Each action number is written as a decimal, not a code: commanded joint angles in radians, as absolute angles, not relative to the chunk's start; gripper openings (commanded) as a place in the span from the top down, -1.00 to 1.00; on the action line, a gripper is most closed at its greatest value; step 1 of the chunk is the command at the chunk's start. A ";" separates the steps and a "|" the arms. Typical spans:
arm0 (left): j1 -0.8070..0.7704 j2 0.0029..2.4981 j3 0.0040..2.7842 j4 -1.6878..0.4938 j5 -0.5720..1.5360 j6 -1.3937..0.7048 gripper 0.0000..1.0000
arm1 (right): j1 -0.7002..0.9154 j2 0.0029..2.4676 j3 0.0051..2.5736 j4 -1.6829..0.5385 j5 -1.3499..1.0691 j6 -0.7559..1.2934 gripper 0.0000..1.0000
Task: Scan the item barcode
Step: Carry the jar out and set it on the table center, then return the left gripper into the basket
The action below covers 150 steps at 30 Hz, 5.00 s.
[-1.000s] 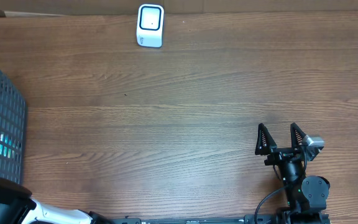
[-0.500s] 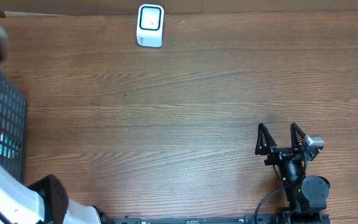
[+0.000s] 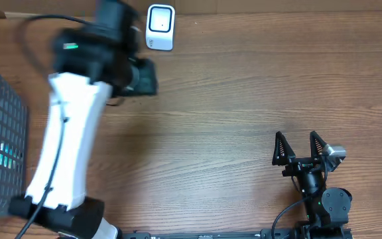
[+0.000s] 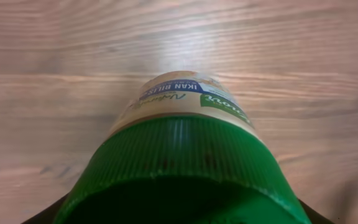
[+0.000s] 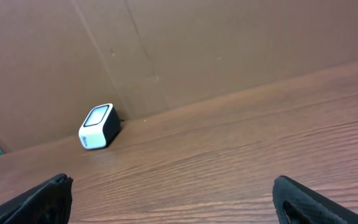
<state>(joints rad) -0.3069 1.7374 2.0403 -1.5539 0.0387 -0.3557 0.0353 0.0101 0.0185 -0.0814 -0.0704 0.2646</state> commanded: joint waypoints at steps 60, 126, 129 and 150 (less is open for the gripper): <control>-0.274 1.672 2.196 -1.641 0.052 -0.440 -0.99 | 0.041 0.003 0.008 -0.077 -0.061 0.262 -1.00; 0.787 1.713 2.423 -1.689 -0.062 -0.452 -0.99 | 0.041 0.003 0.008 -0.077 -0.061 0.262 -0.99; 0.787 1.713 2.423 -1.689 -0.063 -0.449 -1.00 | 0.041 0.003 0.008 -0.077 -0.061 0.262 -1.00; 0.787 1.713 2.343 -1.675 -0.099 -0.450 -0.99 | 0.041 0.003 0.008 -0.077 -0.061 0.262 -1.00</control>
